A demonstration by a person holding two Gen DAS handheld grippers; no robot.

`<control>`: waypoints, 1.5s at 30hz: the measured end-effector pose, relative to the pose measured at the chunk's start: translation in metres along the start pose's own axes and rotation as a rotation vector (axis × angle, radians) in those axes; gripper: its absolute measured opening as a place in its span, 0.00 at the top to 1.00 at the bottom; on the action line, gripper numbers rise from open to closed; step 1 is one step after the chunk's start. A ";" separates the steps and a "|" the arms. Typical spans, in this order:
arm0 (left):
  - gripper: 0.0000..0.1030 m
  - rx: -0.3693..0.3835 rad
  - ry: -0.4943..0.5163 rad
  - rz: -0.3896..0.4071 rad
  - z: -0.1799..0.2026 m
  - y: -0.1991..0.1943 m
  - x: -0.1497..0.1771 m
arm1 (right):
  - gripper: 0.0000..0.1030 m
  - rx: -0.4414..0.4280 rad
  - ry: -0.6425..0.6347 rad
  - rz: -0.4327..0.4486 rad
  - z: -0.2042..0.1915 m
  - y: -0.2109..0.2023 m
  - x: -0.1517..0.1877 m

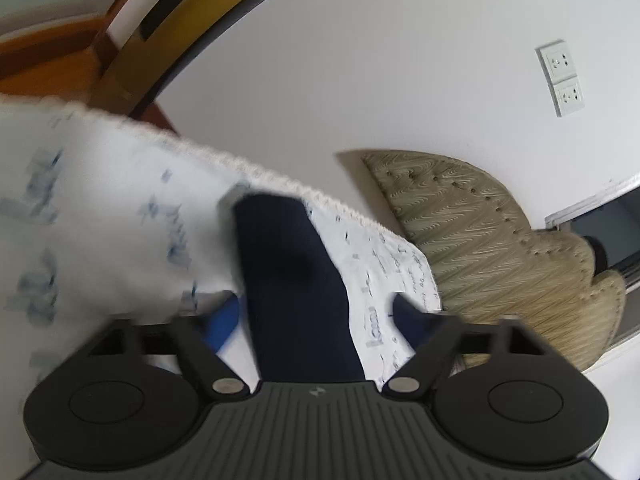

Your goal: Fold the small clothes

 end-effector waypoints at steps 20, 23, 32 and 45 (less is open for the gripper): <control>0.97 0.147 1.254 0.057 0.177 -0.055 0.269 | 0.14 -0.021 0.013 0.001 0.000 0.001 0.000; 0.97 0.249 1.477 -0.053 0.172 -0.068 0.379 | 0.14 -0.023 0.018 0.002 0.001 0.001 0.000; 0.95 0.176 1.868 -0.143 0.135 -0.055 0.489 | 0.12 -0.038 0.037 0.005 0.002 0.000 -0.001; 0.11 0.300 0.908 -0.181 0.107 -0.093 0.340 | 0.01 -0.044 -0.004 -0.048 -0.005 0.002 -0.007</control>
Point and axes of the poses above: each gripper's, at about its wrist camera, not at the fingertips, and y roughly the way its jaws point, z to its right, x to its underside, the point moved 6 cm from there along y, roughly the way its jaws point, and after that the axes turned 5 degrees about -z, right-handed, at the moved point
